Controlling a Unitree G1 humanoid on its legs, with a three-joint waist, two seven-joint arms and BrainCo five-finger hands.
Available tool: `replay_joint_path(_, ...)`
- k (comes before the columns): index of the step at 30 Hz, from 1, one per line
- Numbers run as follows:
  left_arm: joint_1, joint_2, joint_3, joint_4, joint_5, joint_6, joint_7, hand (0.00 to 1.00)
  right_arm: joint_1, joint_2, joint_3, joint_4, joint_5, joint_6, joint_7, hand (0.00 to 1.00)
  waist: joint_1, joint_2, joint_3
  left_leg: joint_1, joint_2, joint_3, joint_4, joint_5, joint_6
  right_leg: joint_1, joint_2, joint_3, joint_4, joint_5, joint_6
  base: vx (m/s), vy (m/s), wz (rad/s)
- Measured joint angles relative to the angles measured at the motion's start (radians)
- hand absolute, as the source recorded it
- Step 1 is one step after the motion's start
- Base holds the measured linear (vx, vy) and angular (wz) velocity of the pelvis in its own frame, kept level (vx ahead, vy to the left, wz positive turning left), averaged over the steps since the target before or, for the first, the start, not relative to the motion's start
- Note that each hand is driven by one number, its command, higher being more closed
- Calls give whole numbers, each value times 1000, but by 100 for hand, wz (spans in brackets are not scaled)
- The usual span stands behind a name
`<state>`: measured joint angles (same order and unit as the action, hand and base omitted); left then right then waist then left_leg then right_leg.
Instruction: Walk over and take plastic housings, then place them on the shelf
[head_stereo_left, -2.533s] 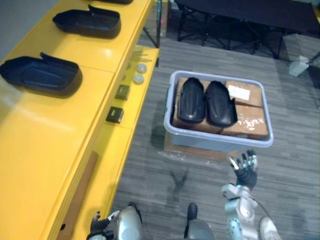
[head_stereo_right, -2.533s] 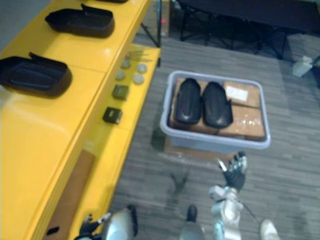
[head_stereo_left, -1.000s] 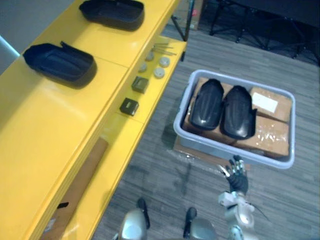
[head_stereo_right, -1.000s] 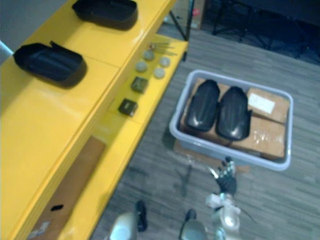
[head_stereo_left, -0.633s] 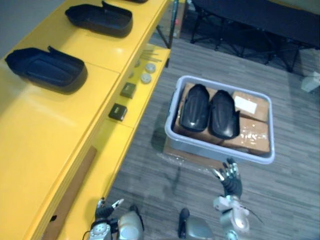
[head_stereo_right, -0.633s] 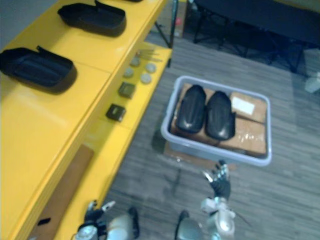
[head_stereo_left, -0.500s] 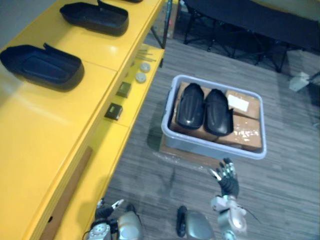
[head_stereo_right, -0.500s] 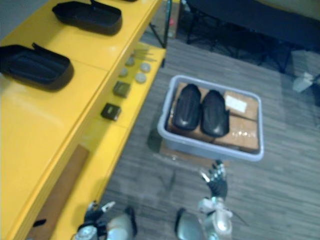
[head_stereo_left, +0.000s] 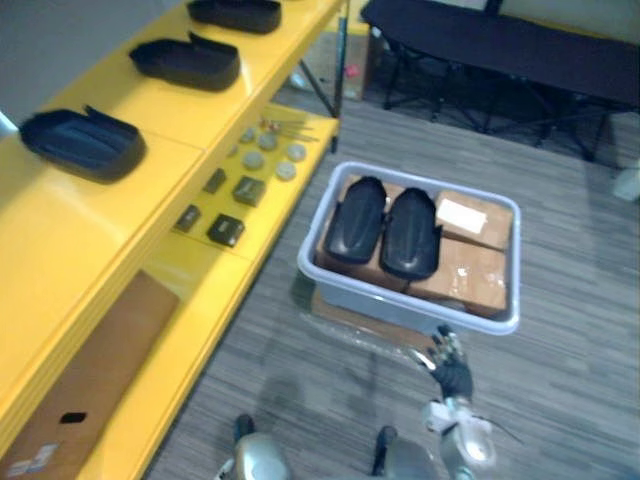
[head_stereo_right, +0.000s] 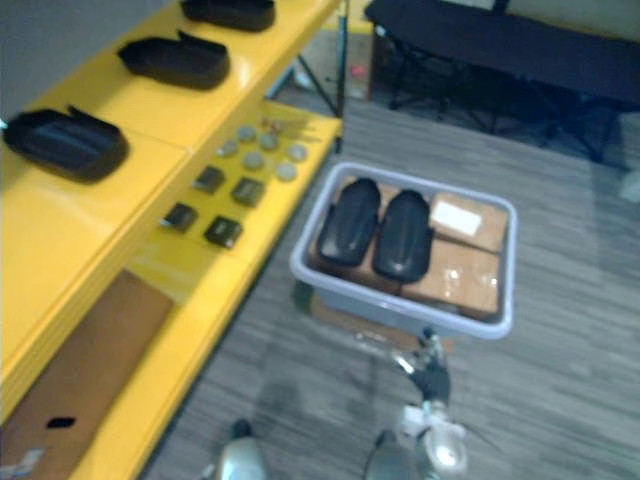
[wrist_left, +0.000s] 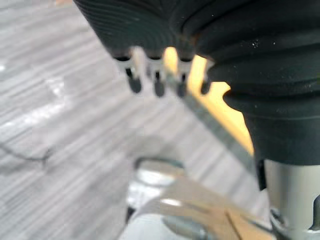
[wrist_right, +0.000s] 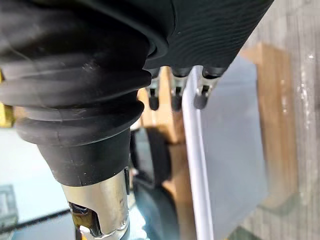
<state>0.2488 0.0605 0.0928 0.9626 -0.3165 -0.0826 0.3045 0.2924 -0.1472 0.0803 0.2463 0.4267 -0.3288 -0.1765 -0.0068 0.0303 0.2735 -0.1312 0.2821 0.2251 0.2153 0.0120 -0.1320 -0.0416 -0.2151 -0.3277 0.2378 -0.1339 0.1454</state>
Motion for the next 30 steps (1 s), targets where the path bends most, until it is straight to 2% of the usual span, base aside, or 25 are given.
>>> replay_joint_path(2, -5, 6, -5, -5, 1, -16, -16, 0, -1, 0, -5, -8, -12, -11, -4, 0, 1, -4, 2, -11, -21, -2, -23, -20, -8, -25, -11, 3, 0, 8, 11, -71, 109, 5)
replay_joint_path(3, -16, 25, -7, -18, 1, -25, -34, 0, -19, 8, -9, -25, -31, -18, -21, 0, 14, -30, 23, -13, -57, 1, -51, -26, -25, -58, -28, 34, -4, 24, 25, -69, 140, -23)
replay_joint_path(4, -18, 32, -8, -33, 13, -25, -42, 0, -26, 14, -9, -42, -38, -22, -28, 0, 20, -34, 35, -14, -67, 3, -53, -27, -27, -63, -37, 40, -13, 33, 27, -88, 178, -23)
replay_joint_path(6, -40, 62, -31, -83, 72, -40, -42, 0, -60, 38, -1, -102, -60, -53, -68, 0, 23, -79, 81, -59, -101, 6, -37, -37, -15, -83, -56, 64, -66, 87, 28, -66, 150, -4)
replay_joint_path(8, -78, 95, -60, -107, 114, -60, -31, 0, -123, 37, -1, -139, -67, -78, -109, 0, 30, -101, 113, -90, -119, 6, -12, -48, -3, -82, -65, 69, -112, 136, 28, 9, 135, 0)
replay_joint_path(10, -103, 108, -77, -136, 107, -80, -32, 0, -192, 29, -12, -167, -79, -89, -133, 0, 42, -96, 127, -125, -120, 2, 50, -69, 8, -80, -66, 76, -137, 164, 41, 51, 97, -6)
replay_joint_path(12, -117, 99, -79, -166, 63, -95, -31, 0, -285, 10, -30, -170, -90, -89, -153, 0, 48, -79, 138, -157, -120, -30, 112, -99, 21, -78, -65, 81, -144, 175, 49, 50, 82, -3)
replay_joint_path(14, -139, 94, -98, -189, 59, -102, -27, 0, -416, -22, -64, -161, -91, -87, -213, 0, 52, -55, 154, -207, -120, -66, 172, -125, 27, -83, -62, 75, -144, 178, 53, 14, 84, 18)
replay_joint_path(16, -148, 101, -104, -195, 61, -100, -17, 0, -506, -37, -95, -141, -90, -82, -263, 0, 62, -56, 169, -223, -120, -85, 186, -133, 27, -81, -59, 58, -144, 180, 56, -12, 44, 20)
replay_joint_path(20, -161, 106, -107, -184, 61, -67, -3, 0, -682, -122, -153, -56, -107, 1, -436, 0, 110, -56, 189, -251, -119, -111, 223, -154, 29, -83, -55, 52, -141, 180, 56, -38, 25, 9)
replay_joint_path(22, -161, 103, -107, -161, 61, -53, -3, 0, -754, -147, -180, -14, -109, 36, -504, 0, 115, -52, 199, -261, -119, -114, 239, -162, 29, -88, -55, 53, -137, 180, 56, -41, 24, 1)
replay_joint_path(24, -161, 89, -106, -149, 60, -44, -4, 0, -842, -217, -238, 67, -106, 82, -573, 0, 121, -36, 212, -279, -120, -121, 259, -169, 31, -101, -57, 52, -126, 180, 56, -51, 27, 0)
replay_joint_path(29, -164, 66, -117, -143, 53, -50, -23, 0, -1030, -436, -297, 338, -22, 179, -606, 0, 134, 13, 239, -313, -123, -136, 289, -172, 36, -119, -60, 51, -120, 184, 63, -43, 21, 2)
replay_joint_path(30, -164, 60, -117, -135, 49, -51, -30, 0, -1059, -466, -295, 380, 3, 183, -606, 0, 134, 23, 243, -319, -123, -143, 294, -172, 35, -121, -59, 48, -119, 184, 63, -55, 12, 7)
